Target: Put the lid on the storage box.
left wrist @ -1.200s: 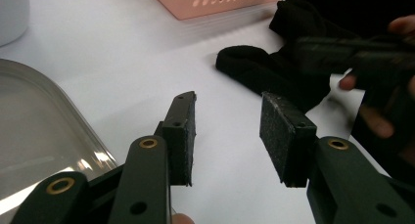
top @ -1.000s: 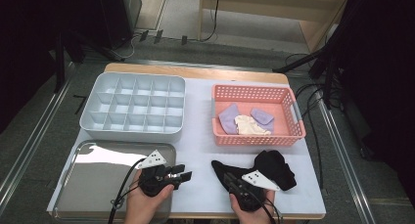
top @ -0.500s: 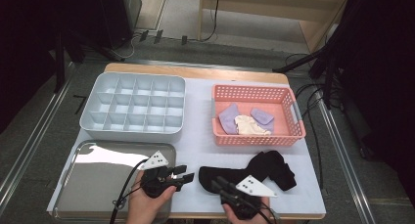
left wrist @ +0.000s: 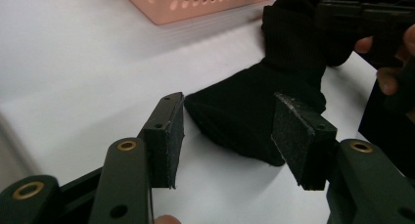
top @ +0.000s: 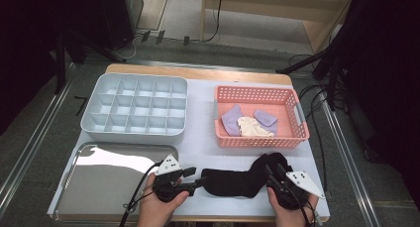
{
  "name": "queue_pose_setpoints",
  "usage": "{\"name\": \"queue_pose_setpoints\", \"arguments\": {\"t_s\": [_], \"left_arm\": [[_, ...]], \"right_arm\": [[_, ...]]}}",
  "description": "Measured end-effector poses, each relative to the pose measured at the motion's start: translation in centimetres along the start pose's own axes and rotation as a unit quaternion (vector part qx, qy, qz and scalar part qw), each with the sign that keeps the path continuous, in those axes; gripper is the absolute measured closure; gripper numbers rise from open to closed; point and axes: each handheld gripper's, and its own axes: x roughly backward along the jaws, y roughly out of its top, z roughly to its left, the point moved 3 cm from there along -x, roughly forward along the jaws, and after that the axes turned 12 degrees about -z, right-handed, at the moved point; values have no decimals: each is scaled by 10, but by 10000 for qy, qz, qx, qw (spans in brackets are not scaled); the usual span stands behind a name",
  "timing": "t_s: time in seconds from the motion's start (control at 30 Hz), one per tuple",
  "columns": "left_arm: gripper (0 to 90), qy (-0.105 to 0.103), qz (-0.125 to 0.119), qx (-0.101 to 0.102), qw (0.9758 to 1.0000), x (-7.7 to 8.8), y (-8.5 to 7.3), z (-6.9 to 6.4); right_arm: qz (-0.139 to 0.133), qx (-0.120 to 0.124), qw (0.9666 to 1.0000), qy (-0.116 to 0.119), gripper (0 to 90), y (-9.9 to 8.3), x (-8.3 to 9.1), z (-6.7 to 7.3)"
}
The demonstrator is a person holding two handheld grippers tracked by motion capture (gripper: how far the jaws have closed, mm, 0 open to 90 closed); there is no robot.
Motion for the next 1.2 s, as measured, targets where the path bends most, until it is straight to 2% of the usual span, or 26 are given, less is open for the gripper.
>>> {"name": "queue_pose_setpoints", "arguments": {"t_s": [0.07,0.17,0.23,0.33,0.4,0.5,0.63,0.73,0.77,0.83,0.87,0.93,1.03,1.13,1.2], "left_arm": [[478,50,80,-20,10000,-3,-1,-1],[526,154,275,-12,9995,-8,-4,0],[607,198,431,-8,9989,-9,-6,2],[730,126,582,62,9982,-9,-7,3],[829,-50,575,186,9982,-10,-5,4],[900,-33,469,162,9988,-9,1,5],[900,82,208,225,9995,-8,11,12],[900,208,124,333,9992,-8,14,17],[867,167,111,420,9989,-8,14,17],[702,115,150,532,9984,-10,13,16],[619,134,123,492,9986,-12,13,14],[510,253,129,337,9990,-15,10,8],[467,410,254,215,9986,-19,7,3],[459,474,510,93,9975,-23,2,-1],[475,438,680,122,9967,-25,-1,-3]], "right_arm": [[80,98,9998,-147,552,-4,-3,-4],[260,115,9990,-336,575,-9,-7,-9],[391,98,9987,-320,659,-11,-8,-12],[452,-99,9987,-208,826,-12,-8,-15],[431,-150,9988,-203,867,-10,-7,-16],[236,-199,9994,-139,879,-5,-5,-16],[-180,-192,9996,-96,881,6,-4,-17],[-336,-339,9988,94,880,10,-6,-20],[-315,-360,9988,100,877,9,-7,-21],[-202,-416,9988,151,867,6,-8,-22],[-189,-446,9987,164,861,4,-8,-22],[-210,-421,9988,148,855,4,-7,-23],[-240,-398,9988,157,858,4,-4,-23],[-179,-375,9989,211,861,1,-4,-20],[-181,-317,9990,239,862,0,-5,-20]]}}
